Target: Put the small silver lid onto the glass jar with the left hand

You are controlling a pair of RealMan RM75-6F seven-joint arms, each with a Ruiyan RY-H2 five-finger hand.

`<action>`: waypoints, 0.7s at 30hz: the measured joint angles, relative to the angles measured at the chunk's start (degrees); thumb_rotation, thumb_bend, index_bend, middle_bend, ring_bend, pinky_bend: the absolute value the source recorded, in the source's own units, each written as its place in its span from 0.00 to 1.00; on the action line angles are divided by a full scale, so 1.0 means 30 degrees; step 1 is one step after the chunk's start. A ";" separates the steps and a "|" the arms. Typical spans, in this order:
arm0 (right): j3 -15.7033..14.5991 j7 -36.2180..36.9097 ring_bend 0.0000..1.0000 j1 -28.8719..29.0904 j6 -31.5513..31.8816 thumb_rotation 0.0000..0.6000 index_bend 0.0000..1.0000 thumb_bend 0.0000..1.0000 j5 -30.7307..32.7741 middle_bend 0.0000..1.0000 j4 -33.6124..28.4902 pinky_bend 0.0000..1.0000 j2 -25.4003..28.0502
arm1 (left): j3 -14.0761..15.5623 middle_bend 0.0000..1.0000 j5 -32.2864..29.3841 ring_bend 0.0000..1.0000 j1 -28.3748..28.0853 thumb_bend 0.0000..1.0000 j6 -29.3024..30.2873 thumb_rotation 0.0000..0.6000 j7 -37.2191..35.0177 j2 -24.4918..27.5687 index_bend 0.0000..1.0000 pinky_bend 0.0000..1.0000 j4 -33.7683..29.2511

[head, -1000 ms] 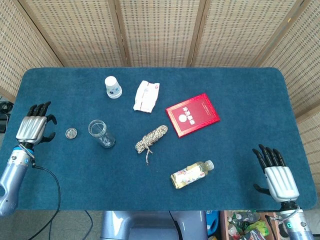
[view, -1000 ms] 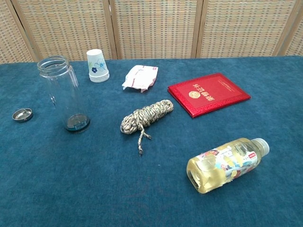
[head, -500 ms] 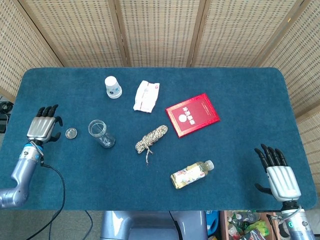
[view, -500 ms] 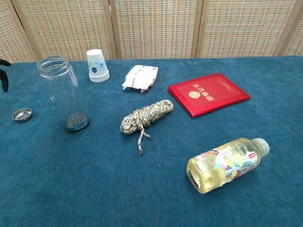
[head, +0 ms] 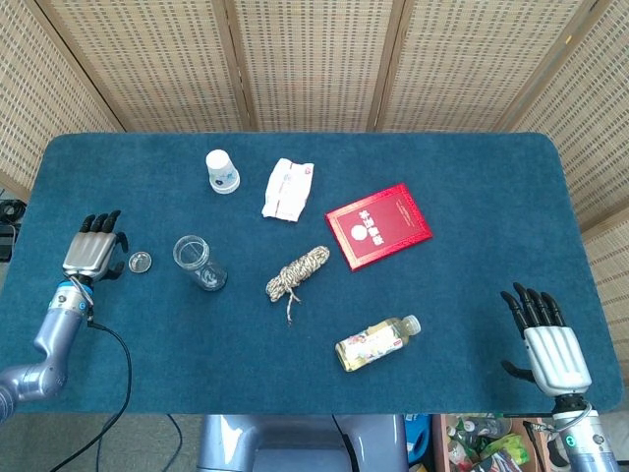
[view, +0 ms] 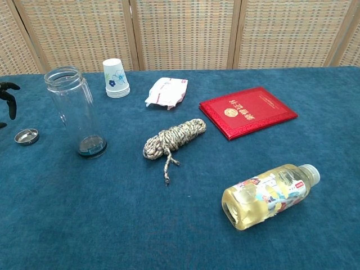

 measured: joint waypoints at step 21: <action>0.0004 -0.0027 0.00 -0.0012 0.0060 1.00 0.08 0.02 0.0043 0.00 0.0040 0.05 -0.0020 | 0.0028 0.00 0.0163 0.00 -0.0609 0.41 -0.0485 1.00 -0.0364 -0.1866 0.48 0.00 0.2527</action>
